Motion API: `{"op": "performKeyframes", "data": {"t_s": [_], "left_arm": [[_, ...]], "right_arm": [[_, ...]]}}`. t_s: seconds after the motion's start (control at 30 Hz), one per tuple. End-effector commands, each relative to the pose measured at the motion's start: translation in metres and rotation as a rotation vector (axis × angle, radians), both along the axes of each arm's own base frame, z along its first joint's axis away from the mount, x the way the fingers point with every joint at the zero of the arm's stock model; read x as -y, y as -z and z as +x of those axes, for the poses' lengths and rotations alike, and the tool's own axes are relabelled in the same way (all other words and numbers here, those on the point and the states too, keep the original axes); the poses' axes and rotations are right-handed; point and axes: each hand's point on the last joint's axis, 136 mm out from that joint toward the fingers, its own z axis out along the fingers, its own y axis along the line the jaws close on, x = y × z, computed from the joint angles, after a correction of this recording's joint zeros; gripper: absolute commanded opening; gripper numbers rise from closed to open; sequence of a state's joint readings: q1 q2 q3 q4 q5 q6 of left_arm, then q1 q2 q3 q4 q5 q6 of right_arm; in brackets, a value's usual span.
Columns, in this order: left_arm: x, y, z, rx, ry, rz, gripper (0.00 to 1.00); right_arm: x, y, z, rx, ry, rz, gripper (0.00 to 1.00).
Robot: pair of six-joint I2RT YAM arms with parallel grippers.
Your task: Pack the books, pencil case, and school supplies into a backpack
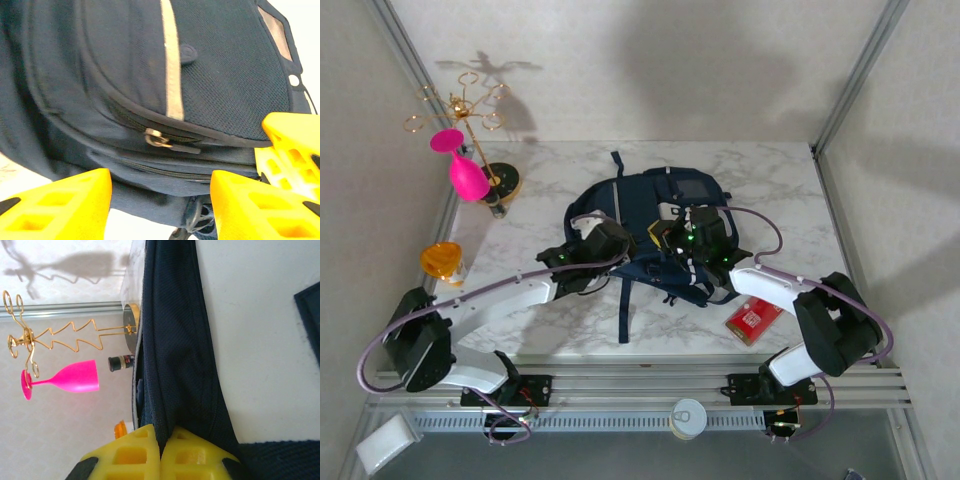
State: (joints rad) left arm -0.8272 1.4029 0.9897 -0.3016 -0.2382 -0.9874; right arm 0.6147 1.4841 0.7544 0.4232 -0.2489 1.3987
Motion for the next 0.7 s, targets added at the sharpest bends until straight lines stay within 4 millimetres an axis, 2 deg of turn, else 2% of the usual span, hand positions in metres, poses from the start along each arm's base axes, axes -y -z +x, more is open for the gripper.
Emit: {"op": "performKeyframes", "data": {"t_s": [0.0,0.1,0.2,0.3,0.37,0.53,0.6,0.67], "left_arm": [[0.008,-0.001,0.008,0.01,-0.021,0.016,0.53],[0.0,0.004,0.017,0.012,-0.076,0.095,0.53],[-0.006,0.006,0.027,0.032,-0.136,0.108,0.58],[-0.002,0.005,0.038,0.049,-0.147,0.07,0.59],[-0.006,0.008,0.043,0.046,-0.179,0.116,0.6],[-0.02,0.029,0.049,0.021,-0.245,0.217,0.6],[-0.023,0.032,0.048,0.015,-0.246,0.239,0.61],[-0.035,0.032,0.044,0.015,-0.273,0.28,0.6]], "right_arm": [[-0.013,-0.051,0.013,0.134,-0.017,0.102,0.0],[-0.015,-0.05,0.012,0.129,-0.021,0.108,0.0],[-0.016,-0.05,0.012,0.126,-0.027,0.113,0.0],[-0.019,-0.049,0.011,0.12,-0.034,0.122,0.0],[-0.019,-0.049,0.01,0.117,-0.037,0.128,0.0],[-0.018,-0.051,0.01,0.12,-0.036,0.13,0.0],[-0.018,-0.052,0.01,0.12,-0.037,0.13,0.0],[-0.016,-0.052,0.01,0.12,-0.034,0.132,0.0]]}}
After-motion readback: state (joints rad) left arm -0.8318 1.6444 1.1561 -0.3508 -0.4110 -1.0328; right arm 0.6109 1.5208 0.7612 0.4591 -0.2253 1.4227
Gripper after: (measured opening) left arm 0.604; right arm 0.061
